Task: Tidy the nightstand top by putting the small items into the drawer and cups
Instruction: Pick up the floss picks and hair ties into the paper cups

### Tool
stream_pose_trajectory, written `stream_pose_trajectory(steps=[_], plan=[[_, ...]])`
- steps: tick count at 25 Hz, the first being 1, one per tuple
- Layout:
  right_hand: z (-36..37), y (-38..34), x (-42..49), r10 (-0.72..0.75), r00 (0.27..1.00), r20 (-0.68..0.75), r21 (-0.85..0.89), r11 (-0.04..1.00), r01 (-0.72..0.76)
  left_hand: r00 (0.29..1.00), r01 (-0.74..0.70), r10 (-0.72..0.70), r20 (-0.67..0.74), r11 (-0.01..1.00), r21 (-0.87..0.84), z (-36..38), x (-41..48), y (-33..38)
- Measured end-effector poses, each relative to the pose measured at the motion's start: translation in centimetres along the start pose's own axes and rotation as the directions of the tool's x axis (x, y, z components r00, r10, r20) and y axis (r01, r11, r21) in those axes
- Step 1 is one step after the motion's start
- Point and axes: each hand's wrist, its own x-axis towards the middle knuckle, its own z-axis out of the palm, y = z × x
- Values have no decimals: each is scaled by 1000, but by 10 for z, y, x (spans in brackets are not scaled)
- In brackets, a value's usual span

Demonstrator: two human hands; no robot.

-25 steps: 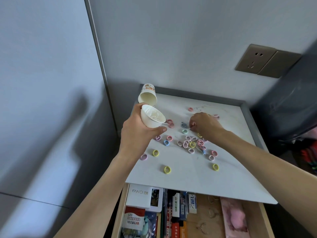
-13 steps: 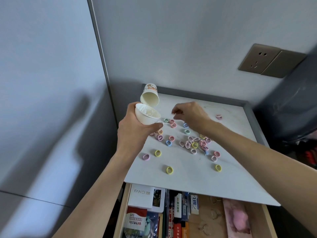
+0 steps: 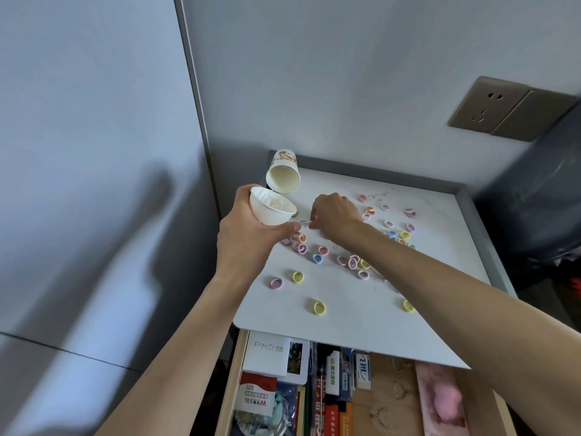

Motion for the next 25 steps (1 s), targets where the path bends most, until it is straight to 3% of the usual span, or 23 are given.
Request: stream_pose_trajectory(steps=[5,8,10,12,20,22,25], plan=[[4,3,1,-119,992,-37,-115,987,114,1000,-5,6,26,1000,-4,2,-1,1],[-15,12,-1,-91,985,-149,171,978,117,999,-8,8,39,1000,-6,4,-2,2],[-40,17,-6,-33,975,-218,446,886,130,999,2,-2,42,1000,-3,5,-1,2],[-67,21,-18,-40,969,-245,601,778,184,999,10,-9,53,1000,-1,7,-1,3],[-107,-14,-59,-444,895,-48,385,818,426,993,-68,66,102,998,15,20,-10,7],[-100,-19,-60,-474,879,-54,336,820,462,990,-88,87,108,996,7,22,-12,10],[-99,-9,-60,-387,911,-146,451,793,409,989,-89,89,118,996,-3,23,-13,13]])
